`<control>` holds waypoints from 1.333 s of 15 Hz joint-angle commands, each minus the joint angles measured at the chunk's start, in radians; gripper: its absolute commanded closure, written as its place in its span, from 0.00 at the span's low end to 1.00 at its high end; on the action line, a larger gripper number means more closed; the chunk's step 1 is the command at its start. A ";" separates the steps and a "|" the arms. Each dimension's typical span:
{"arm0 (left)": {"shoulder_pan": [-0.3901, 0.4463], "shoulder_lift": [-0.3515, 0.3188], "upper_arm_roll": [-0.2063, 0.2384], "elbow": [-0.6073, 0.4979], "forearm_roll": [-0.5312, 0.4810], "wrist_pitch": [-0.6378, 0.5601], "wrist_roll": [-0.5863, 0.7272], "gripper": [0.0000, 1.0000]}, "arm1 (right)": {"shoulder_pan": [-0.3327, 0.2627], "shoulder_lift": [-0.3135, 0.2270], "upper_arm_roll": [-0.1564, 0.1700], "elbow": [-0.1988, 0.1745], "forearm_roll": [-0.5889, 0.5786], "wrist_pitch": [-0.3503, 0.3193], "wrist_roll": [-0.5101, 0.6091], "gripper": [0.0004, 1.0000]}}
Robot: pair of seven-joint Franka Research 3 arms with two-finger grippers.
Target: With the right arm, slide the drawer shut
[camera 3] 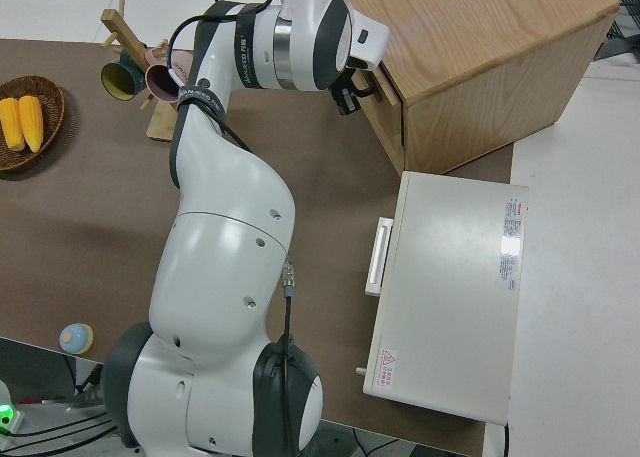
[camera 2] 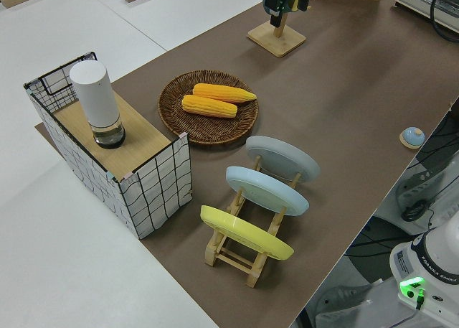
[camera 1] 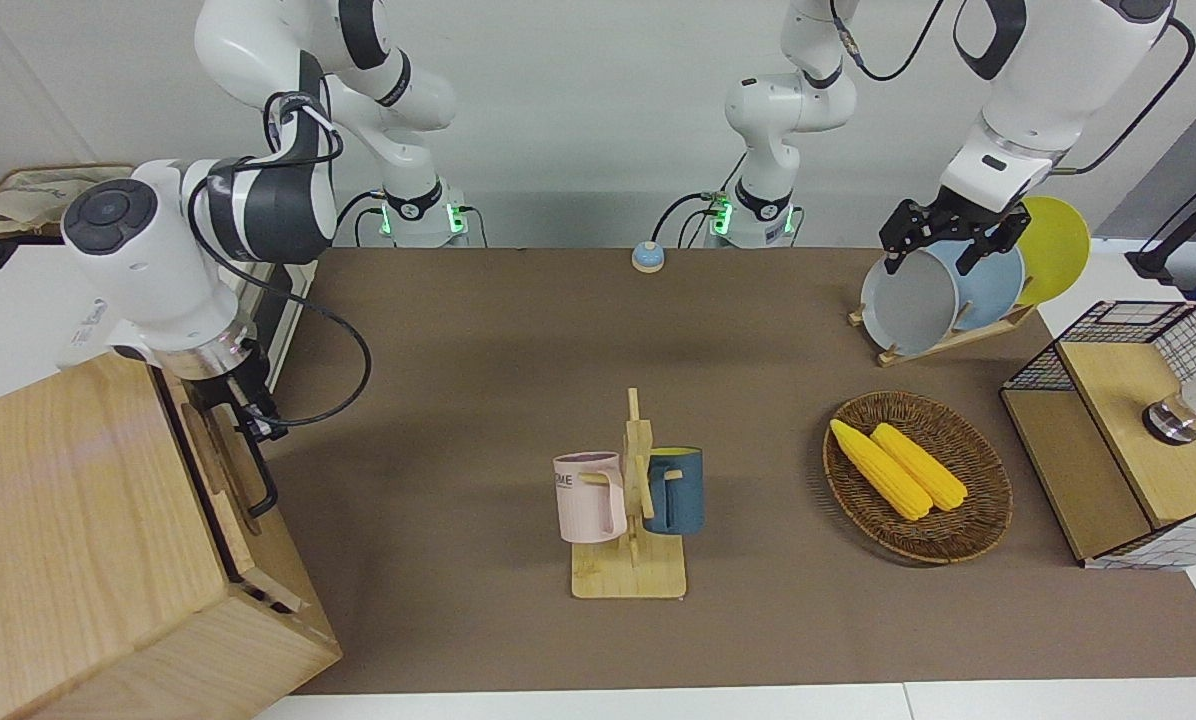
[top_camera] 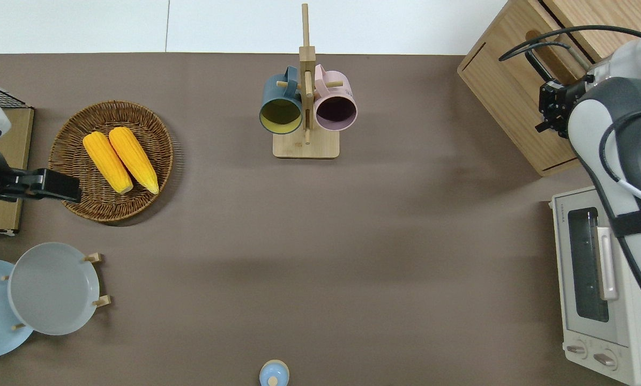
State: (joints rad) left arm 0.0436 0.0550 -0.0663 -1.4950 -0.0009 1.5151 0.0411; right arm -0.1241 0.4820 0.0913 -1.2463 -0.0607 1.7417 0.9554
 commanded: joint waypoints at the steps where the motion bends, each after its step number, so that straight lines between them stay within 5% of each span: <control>1: -0.007 -0.004 0.000 0.009 0.018 -0.018 -0.010 0.01 | -0.034 0.024 0.019 0.037 -0.014 0.009 -0.032 1.00; 11: -0.007 -0.004 0.000 0.010 0.018 -0.018 -0.010 0.01 | -0.031 0.021 0.041 0.036 -0.011 0.004 -0.041 1.00; 16: -0.007 -0.004 0.000 0.010 0.018 -0.018 -0.010 0.01 | 0.073 0.001 0.041 0.028 -0.011 -0.004 -0.076 1.00; 20: -0.007 -0.004 0.000 0.010 0.018 -0.018 -0.010 0.01 | 0.147 -0.081 0.034 -0.031 0.004 -0.010 -0.162 1.00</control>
State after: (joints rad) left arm 0.0436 0.0550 -0.0663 -1.4950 -0.0009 1.5151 0.0411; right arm -0.0138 0.4696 0.1330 -1.2316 -0.0614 1.7409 0.8774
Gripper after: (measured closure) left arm 0.004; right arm 0.991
